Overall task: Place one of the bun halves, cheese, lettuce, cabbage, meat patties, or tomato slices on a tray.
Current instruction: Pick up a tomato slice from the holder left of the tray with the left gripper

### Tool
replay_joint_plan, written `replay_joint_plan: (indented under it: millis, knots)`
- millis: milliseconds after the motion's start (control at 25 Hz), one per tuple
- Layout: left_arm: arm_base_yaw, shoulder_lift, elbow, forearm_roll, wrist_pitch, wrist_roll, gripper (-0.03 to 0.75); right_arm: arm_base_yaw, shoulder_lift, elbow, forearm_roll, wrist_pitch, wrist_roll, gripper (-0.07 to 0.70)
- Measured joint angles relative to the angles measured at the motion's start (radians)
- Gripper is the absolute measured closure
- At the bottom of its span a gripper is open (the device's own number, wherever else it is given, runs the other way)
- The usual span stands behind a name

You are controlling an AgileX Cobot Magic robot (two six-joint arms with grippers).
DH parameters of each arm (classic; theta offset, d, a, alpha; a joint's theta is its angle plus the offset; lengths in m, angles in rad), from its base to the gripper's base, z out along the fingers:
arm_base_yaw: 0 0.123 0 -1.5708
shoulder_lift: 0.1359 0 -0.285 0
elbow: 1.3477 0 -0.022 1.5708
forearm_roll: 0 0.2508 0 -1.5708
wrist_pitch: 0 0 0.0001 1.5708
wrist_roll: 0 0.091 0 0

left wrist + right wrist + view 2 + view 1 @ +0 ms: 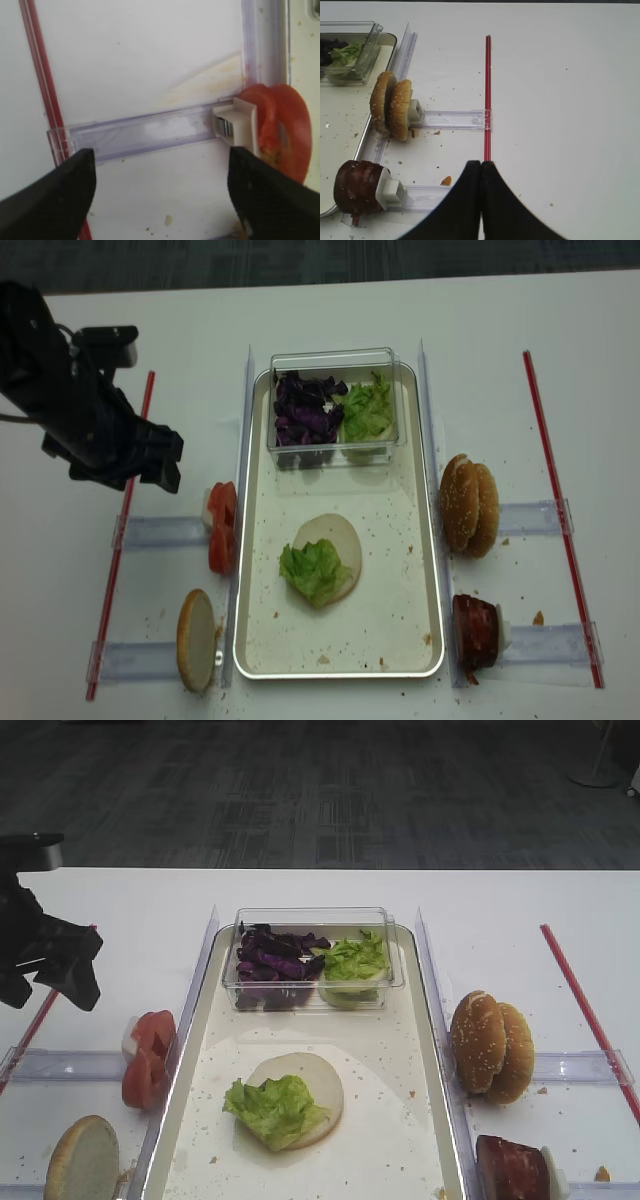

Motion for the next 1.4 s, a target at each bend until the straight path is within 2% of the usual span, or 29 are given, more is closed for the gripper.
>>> replay_joint_plan:
  millis: [320, 480, 600, 760, 1000, 1120, 1400]
  knots:
    - [-0.012, 0.0, -0.108, -0.012, 0.197, -0.078, 0.213, 0.0, 0.0, 0.0, 0.0, 0.0, 0.0, 0.595]
    - [-0.012, 0.0, -0.119, -0.07, 0.258, -0.094, 0.213, 0.0, 0.0, 0.0, 0.0, 0.0, 0.002, 0.595]
    - [-0.037, 0.0, -0.119, -0.093, 0.267, -0.098, 0.213, 0.0, 0.0, 0.0, 0.0, 0.0, 0.004, 0.595]
    - [-0.116, 0.0, -0.119, -0.094, 0.267, -0.128, 0.223, 0.0, 0.0, 0.0, 0.0, 0.0, 0.004, 0.595]
    - [-0.24, 0.0, -0.119, -0.097, 0.231, -0.188, 0.223, 0.0, 0.0, 0.0, 0.0, 0.0, 0.004, 0.595]
    - [-0.263, 0.0, -0.119, -0.097, 0.223, -0.216, 0.223, 0.0, 0.0, 0.0, 0.0, 0.0, 0.004, 0.595]
    - [-0.268, 0.03, -0.12, -0.101, 0.215, -0.232, 0.223, 0.0, 0.0, 0.0, 0.0, 0.0, 0.002, 0.595]
